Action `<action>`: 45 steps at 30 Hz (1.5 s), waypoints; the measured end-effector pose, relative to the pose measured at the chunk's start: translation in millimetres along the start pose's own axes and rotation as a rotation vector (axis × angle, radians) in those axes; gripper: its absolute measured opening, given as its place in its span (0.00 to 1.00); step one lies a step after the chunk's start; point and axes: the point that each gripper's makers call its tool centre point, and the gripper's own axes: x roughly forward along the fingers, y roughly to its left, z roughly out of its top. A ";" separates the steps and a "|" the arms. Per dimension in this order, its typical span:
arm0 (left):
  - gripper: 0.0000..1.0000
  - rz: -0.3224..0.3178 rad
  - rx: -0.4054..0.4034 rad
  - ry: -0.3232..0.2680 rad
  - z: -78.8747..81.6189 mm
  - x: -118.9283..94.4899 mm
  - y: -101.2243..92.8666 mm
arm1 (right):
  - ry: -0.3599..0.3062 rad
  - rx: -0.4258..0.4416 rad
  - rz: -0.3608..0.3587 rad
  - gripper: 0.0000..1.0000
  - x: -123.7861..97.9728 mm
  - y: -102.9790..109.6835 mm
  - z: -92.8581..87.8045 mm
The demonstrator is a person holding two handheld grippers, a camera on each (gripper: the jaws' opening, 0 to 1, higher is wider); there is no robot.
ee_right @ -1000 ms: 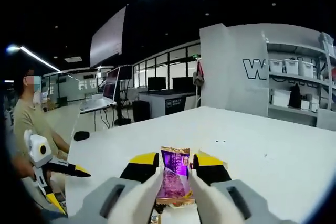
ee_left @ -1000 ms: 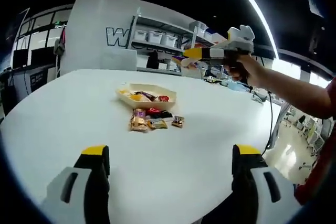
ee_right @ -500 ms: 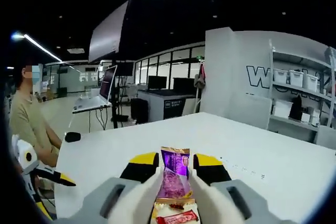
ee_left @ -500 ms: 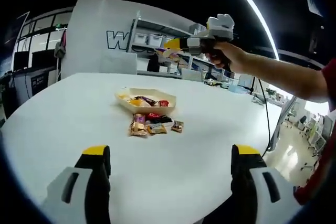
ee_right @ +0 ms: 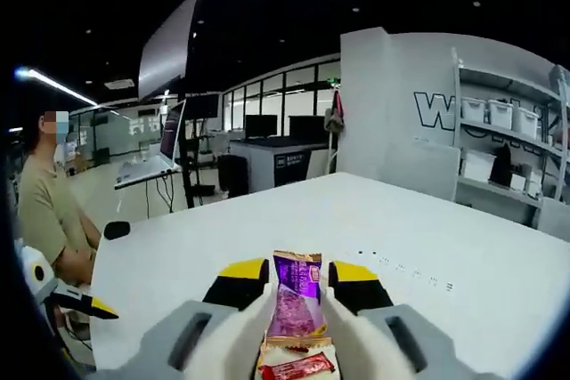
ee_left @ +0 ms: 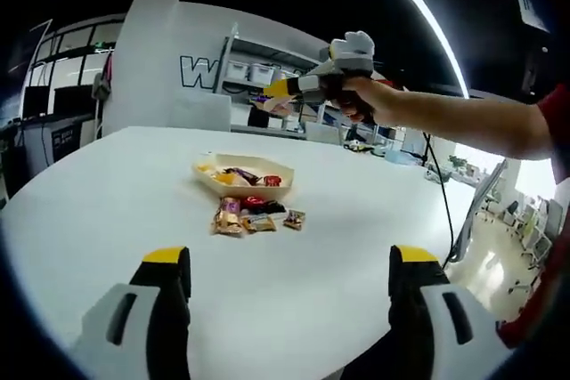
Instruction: Place the target food into the container with the food tongs after gripping and lifting it, then release it inside without dropping or visibly crushing the food.
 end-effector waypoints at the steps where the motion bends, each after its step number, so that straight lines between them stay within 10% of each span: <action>1: 0.90 -0.002 -0.008 0.001 -0.3 -0.6 -0.3 | 0.000 0.008 0.000 0.22 0.4 -1.0 -0.2; 10: 0.87 -0.026 -0.038 -0.003 -1.3 -2.2 -4.6 | -0.013 0.081 0.023 0.22 -1.0 4.4 4.1; 45: 0.99 -0.052 0.024 -0.011 0.5 -3.9 -24.3 | 0.048 -0.066 0.144 0.22 -32.8 64.1 -32.2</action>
